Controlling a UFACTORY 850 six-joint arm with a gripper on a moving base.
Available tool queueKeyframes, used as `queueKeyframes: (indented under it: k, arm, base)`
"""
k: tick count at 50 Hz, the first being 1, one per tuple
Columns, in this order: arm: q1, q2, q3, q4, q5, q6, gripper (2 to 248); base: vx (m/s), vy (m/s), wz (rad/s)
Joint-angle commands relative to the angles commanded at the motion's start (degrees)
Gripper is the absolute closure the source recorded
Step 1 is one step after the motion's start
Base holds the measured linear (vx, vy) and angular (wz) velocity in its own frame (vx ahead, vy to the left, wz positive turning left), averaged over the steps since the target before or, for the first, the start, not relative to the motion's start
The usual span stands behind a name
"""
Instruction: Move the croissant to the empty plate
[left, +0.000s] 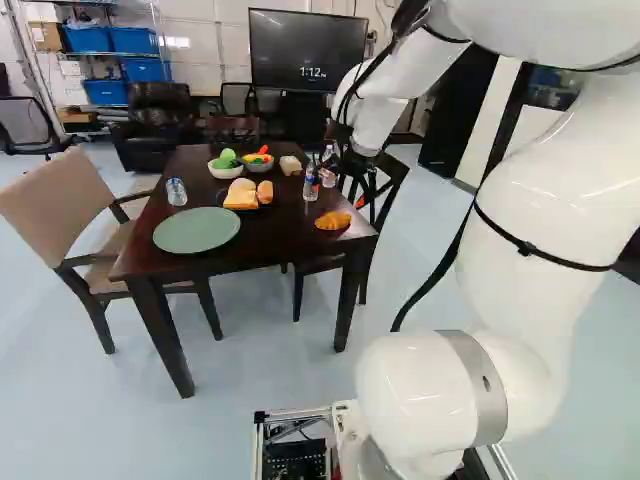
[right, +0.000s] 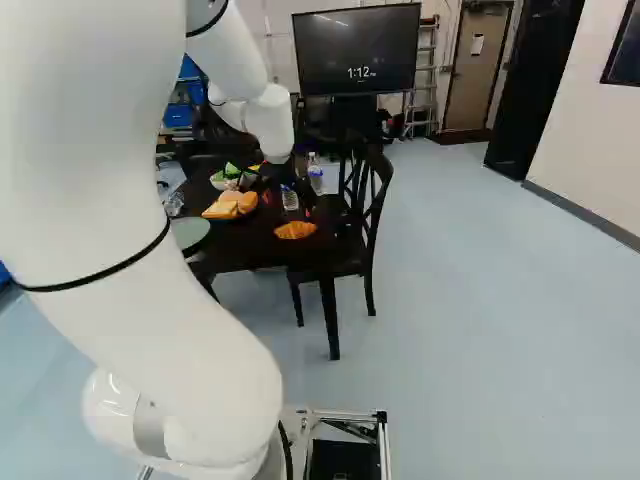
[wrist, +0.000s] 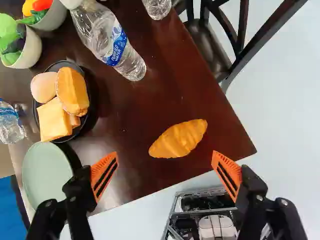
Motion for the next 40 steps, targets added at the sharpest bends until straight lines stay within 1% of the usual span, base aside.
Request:
queueKeyframes:
  k: [9,13,21,40]
  arm:
    - [0.0,0.0,0.0,0.0,0.0,0.0,3]
    - [0.0,0.0,0.0,0.0,0.0,1.0,3]
    - [0.0,0.0,0.0,0.0,0.0,5.0,3]
    - [0.0,0.0,0.0,0.0,0.0,16.3,3]
  base:
    - [0.0,0.0,0.0]
    - [0.0,0.0,0.0]
    - [0.0,0.0,0.0]
    - [0.0,0.0,0.0]
